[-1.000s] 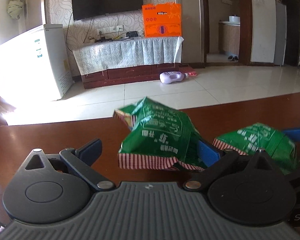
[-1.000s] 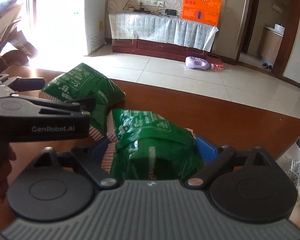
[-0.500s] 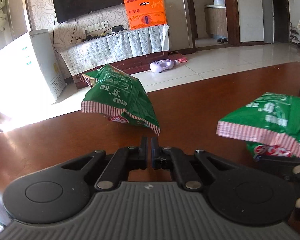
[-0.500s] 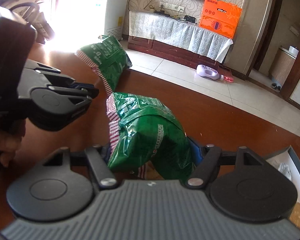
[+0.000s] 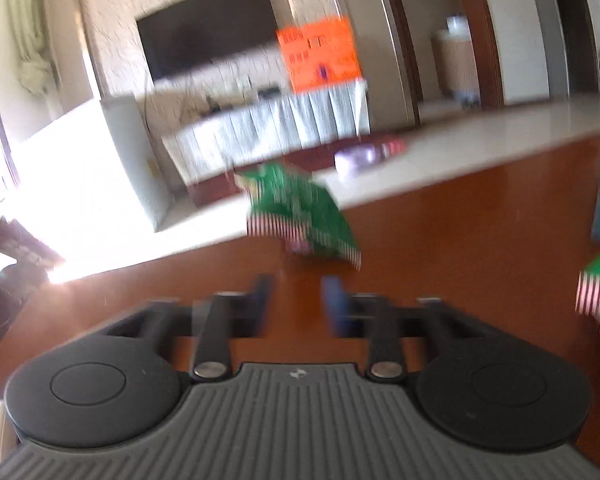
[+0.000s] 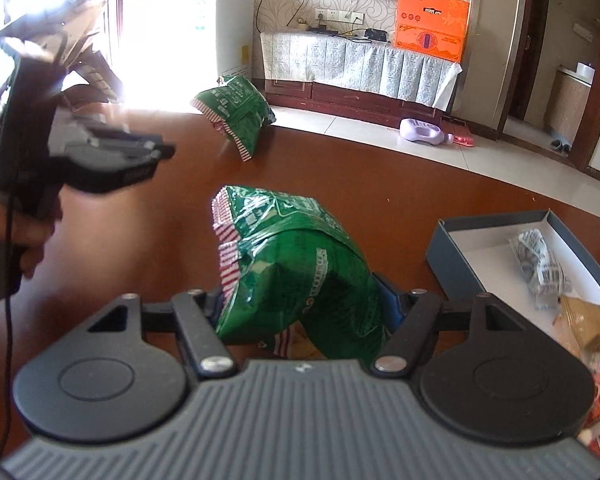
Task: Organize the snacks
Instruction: 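Carry the green snack bags with both tools over the box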
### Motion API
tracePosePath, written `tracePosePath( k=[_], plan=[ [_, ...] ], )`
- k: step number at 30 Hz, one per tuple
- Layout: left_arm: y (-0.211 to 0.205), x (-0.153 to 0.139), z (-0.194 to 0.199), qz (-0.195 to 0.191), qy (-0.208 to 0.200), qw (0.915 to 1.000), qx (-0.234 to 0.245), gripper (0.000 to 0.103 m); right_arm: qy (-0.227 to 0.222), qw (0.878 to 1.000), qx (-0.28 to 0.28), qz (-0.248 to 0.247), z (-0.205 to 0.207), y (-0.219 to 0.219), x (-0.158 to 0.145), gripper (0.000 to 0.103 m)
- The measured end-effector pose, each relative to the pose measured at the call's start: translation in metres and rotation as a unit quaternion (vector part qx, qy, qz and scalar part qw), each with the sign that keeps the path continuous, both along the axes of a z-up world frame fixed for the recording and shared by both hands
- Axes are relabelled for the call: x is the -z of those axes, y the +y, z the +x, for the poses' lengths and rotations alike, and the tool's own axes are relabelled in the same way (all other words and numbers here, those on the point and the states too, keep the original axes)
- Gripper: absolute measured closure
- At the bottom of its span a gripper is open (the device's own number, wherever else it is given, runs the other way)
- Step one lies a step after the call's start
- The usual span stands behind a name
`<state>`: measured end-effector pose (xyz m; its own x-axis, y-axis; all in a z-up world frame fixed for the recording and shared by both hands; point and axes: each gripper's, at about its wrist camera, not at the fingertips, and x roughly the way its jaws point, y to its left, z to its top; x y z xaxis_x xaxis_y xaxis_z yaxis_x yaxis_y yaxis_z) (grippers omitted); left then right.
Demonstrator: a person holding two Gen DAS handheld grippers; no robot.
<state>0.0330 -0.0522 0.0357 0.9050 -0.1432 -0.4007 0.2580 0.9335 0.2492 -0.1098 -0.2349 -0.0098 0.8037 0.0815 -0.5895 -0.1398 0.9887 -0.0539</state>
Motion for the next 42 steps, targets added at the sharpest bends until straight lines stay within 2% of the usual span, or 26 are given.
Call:
tracePosePath(
  k=[1,2,3,6,9,12,15,17,18,19,20,21,24,26,29,35,42],
  plan=[
    [-0.003,-0.009,-0.003,-0.01,-0.026,0.9996,-0.003,0.0,0.001,1.0,-0.002,0.006,-0.002,-0.001,0.0,0.032],
    [-0.004,-0.012,-0.004,-0.021,-0.059,0.998,0.006,0.0,0.001,1.0,-0.004,0.009,-0.003,-0.002,-0.001,0.032],
    [-0.007,-0.015,-0.001,-0.025,-0.067,0.9973,0.017,0.0,0.001,1.0,-0.007,0.012,-0.003,-0.003,-0.002,0.032],
    [-0.016,-0.018,0.017,-0.005,-0.064,0.9978,0.019,0.0,-0.001,1.0,-0.012,0.023,0.0,-0.008,-0.003,0.032],
    [-0.014,-0.019,0.052,-0.013,-0.038,0.9992,0.002,0.0,-0.002,0.999,-0.018,0.04,0.0,-0.011,-0.001,0.032],
    [-0.014,-0.022,0.105,-0.03,-0.006,0.9991,-0.03,0.0,-0.004,0.999,-0.028,0.039,0.003,-0.006,0.001,0.032],
    [-0.019,-0.016,0.16,-0.051,0.045,0.9961,-0.056,0.0,-0.006,0.999,-0.037,0.039,0.006,-0.002,0.001,0.032],
    [-0.025,-0.001,0.198,-0.044,0.1,0.9911,-0.077,0.0,-0.007,0.998,-0.042,0.04,0.007,0.0,0.002,0.032],
    [-0.025,0.005,0.205,-0.05,0.108,0.9906,-0.069,0.0,-0.007,0.998,-0.043,0.041,0.009,0.0,0.002,0.032],
    [-0.027,0.007,0.208,-0.056,0.105,0.9912,-0.056,0.008,-0.007,0.998,-0.044,0.042,0.012,-0.003,0.001,0.032],
    [-0.03,0.009,0.208,-0.049,0.105,0.992,-0.049,0.042,-0.009,0.998,-0.044,0.042,0.013,-0.003,0.001,0.032],
    [-0.035,0.012,0.206,-0.03,0.103,0.993,-0.05,0.047,-0.011,0.998,-0.042,0.043,0.014,-0.004,0.001,0.032],
    [-0.039,0.018,0.189,-0.001,0.073,0.9967,-0.037,0.051,-0.014,0.998,-0.038,0.04,0.013,-0.006,0.003,0.032],
    [-0.037,0.018,0.171,-0.01,0.073,0.9969,-0.03,0.052,-0.013,0.999,-0.035,0.036,0.008,-0.006,0.003,0.032],
    [-0.036,0.023,0.124,-0.008,0.06,0.998,-0.021,0.052,-0.012,0.999,-0.028,0.032,-0.002,-0.006,-0.001,0.032],
    [-0.041,0.03,0.005,-0.001,0.05,0.9988,-0.004,0.052,-0.016,1.0,-0.014,0.02,-0.032,-0.012,-0.013,0.032],
    [-0.063,0.037,-0.103,0.036,0.047,0.9982,0.012,0.051,-0.021,0.999,0.013,0.025,-0.082,-0.027,-0.018,0.032]
  ],
)
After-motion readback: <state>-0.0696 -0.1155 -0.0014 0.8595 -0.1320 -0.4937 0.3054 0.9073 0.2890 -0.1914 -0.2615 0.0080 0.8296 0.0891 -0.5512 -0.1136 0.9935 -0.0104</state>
